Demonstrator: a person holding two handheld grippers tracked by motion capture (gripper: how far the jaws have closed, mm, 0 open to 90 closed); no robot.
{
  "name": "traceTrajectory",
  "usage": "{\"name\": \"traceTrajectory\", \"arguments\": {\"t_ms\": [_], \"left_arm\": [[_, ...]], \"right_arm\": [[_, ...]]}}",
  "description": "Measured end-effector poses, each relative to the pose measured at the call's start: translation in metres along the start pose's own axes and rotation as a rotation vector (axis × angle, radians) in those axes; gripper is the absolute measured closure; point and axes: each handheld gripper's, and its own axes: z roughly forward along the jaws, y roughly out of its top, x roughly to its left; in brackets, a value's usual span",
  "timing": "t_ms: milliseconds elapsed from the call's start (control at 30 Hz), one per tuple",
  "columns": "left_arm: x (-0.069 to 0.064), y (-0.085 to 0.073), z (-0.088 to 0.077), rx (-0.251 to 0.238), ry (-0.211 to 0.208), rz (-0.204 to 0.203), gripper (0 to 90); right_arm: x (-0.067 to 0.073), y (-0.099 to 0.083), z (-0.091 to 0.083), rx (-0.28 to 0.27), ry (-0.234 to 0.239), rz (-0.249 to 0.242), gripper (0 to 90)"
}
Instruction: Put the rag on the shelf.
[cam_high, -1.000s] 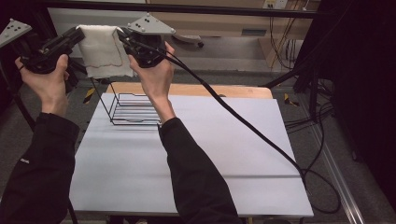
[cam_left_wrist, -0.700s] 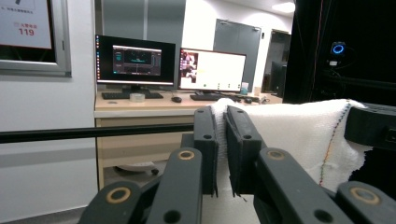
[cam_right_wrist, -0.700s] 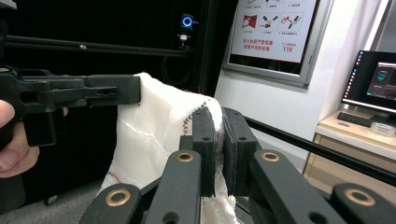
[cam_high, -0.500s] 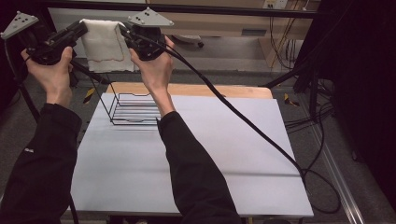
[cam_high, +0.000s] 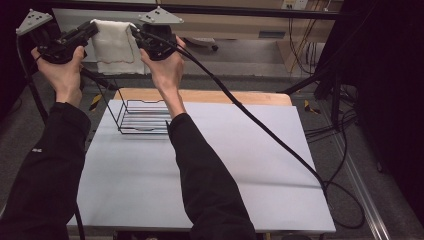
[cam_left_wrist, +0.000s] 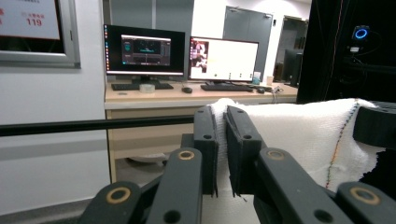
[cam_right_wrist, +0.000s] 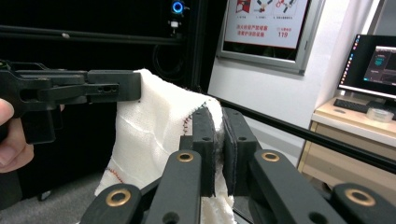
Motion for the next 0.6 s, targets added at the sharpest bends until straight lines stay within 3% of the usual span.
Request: {"name": "traceTrajectory", "arguments": {"t_ms": [600], "left_arm": [[0.009, -0.026, 0.009, 0.041, -0.022, -0.003, 83.1]], "right_arm": [[0.000, -0.019, 0.008, 0.057, -0.007, -0.029, 85.1]]}}
